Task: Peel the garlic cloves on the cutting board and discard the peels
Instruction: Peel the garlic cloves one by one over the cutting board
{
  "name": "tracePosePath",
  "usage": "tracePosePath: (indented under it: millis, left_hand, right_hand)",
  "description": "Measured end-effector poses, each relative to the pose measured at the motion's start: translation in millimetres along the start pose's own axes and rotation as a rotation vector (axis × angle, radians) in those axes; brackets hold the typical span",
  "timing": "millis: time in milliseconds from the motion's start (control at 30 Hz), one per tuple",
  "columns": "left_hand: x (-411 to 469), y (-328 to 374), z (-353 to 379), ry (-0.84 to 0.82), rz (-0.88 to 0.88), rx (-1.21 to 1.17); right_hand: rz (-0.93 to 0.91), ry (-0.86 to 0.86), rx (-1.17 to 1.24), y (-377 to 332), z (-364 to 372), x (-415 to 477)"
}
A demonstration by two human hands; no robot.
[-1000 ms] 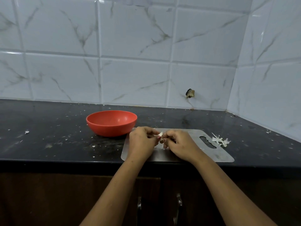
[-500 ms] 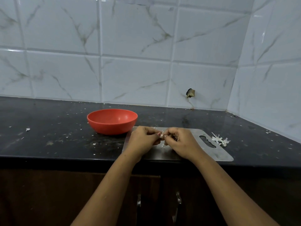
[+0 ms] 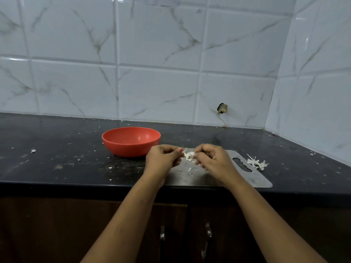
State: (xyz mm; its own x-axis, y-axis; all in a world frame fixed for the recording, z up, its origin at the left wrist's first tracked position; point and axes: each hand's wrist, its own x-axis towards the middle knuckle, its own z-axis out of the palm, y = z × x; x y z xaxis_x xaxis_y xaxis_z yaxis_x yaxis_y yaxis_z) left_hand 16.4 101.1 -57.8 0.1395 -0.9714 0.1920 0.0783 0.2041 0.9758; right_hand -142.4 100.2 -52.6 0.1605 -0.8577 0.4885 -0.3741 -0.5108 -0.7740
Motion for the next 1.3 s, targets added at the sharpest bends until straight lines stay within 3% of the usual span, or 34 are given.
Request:
tracePosePath:
  millis: [167, 367, 600, 933, 1133, 1300]
  left_hand:
    - [-1.0, 1.7, -1.8, -0.039, -0.011, -0.058]
    - [-4.7, -0.4, 0.9, -0.062, 0.049, 0.118]
    - [-8.7, 0.6, 5.6, -0.026, 0.115, 0.217]
    - [-15.8, 2.4, 9.4, -0.004, 0.275, 0.383]
    - [-17.3, 8.5, 5.2, -0.091, 0.189, 0.151]
    - [-17.3, 6.3, 6.8, -0.044, 0.193, 0.189]
  right_hand:
    - [0.049, 0.058, -0.067, 2.5, 1.7, 1.6]
    - [0.012, 0.055, -0.257, 9.0, 1.3, 3.4]
    - [-0.079, 0.04, -0.081, 8.1, 0.1, 3.0]
    - [-0.02, -0.018, -0.008, 7.8, -1.6, 4.1]
    - [0.038, -0.033, 0.242, 6.4, -5.7, 2.8]
    - [-0.004, 0.024, 0.139, 7.1, -2.4, 1.0]
